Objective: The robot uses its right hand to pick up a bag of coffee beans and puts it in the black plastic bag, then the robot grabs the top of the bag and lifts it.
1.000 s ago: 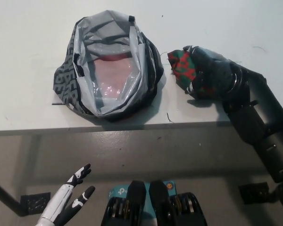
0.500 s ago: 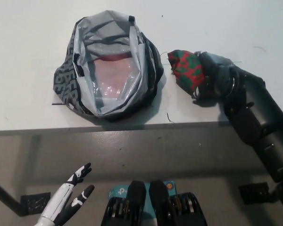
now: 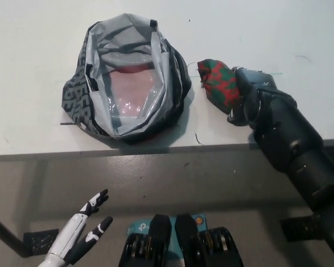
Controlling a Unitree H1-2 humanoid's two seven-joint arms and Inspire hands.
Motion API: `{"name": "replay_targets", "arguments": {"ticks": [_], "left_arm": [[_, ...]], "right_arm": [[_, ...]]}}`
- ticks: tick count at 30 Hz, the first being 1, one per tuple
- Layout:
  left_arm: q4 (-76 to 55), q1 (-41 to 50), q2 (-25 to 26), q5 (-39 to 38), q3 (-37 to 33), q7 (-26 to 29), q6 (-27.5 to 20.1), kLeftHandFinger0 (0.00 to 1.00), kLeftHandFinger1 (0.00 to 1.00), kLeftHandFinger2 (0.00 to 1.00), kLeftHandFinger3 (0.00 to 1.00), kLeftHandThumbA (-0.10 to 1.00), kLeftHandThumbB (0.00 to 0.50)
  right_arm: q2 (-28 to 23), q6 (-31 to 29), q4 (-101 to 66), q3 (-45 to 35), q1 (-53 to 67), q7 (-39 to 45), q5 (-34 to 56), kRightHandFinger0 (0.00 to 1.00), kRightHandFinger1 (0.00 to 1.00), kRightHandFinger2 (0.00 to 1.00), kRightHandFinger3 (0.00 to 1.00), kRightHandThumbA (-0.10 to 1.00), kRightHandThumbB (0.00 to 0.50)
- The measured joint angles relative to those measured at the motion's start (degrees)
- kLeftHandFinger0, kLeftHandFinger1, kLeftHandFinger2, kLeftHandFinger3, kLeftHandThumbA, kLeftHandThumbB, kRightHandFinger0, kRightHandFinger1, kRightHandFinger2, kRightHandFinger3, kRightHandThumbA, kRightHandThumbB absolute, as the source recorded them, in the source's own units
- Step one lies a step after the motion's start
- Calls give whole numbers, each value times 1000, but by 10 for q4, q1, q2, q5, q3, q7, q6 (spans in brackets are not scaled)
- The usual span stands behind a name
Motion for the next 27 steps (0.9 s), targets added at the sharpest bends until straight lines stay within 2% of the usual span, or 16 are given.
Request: {"name": "replay_targets", "arguments": {"ticks": [2,3,4,6,7,8,9,10,12,13,14,17,19,21,22,27], "left_arm": [[0,0,0,0,0,0,0,1000,1000,1000,1000,986,168],[0,0,0,0,0,0,0,1000,1000,1000,1000,987,168],[0,0,0,0,0,0,0,1000,1000,1000,1000,988,169],[0,0,0,0,0,0,0,1000,1000,1000,1000,988,175],[0,0,0,0,0,0,0,1000,1000,1000,1000,979,173],[0,0,0,1,-1,0,0,1000,1000,1000,1000,978,172],[0,0,0,1,-1,0,0,1000,1000,1000,1000,978,170],[0,0,0,0,-1,0,0,1000,1000,1000,1000,978,170],[0,0,0,1,-1,0,0,1000,1000,1000,1000,980,172],[0,0,0,1,-1,0,0,1000,1000,1000,1000,978,169],[0,0,0,1,-1,0,0,1000,1000,1000,1000,975,169],[0,0,0,1,-1,0,0,1000,1000,1000,1000,971,171],[0,0,0,1,0,0,0,1000,1000,1000,1000,972,173],[0,0,0,1,-1,0,0,1000,1000,1000,1000,972,173],[0,0,0,1,-1,0,1,1000,1000,1000,1000,972,171],[2,0,0,1,-1,0,1,1000,1000,1000,1000,965,166]], "right_arm": [[0,-10,2,-2,6,-36,0,0,4,154,647,-100,201],[0,-15,3,-3,7,-50,0,0,1,136,605,-100,198],[0,-17,3,-4,8,-56,0,0,0,91,493,-100,182],[0,-25,3,-6,10,-78,0,0,0,60,362,-100,167],[0,-32,4,-10,14,-99,0,0,14,74,296,-100,153],[0,-36,4,-12,16,-113,1,0,55,135,272,-100,145],[0,-40,4,-16,19,-124,2,0,164,329,339,-100,149],[0,-43,4,-19,19,-129,2,0,164,329,339,-100,149],[0,-62,5,-39,28,-157,12,0,276,566,440,-100,138],[1,-73,6,-54,33,-171,20,3,369,725,567,-100,132],[1,-83,6,-68,37,-179,29,40,421,772,593,-100,135],[4,-106,6,-109,43,-190,59,16,417,742,644,-72,153],[6,-113,3,-134,47,-190,79,19,430,744,676,-100,150],[8,-116,-3,-166,51,-186,105,1,420,774,776,-100,143],[9,-116,-5,-174,52,-184,111,0,396,776,873,-100,113],[21,-112,-14,-253,55,-163,170,0,292,709,781,-100,115]]}}
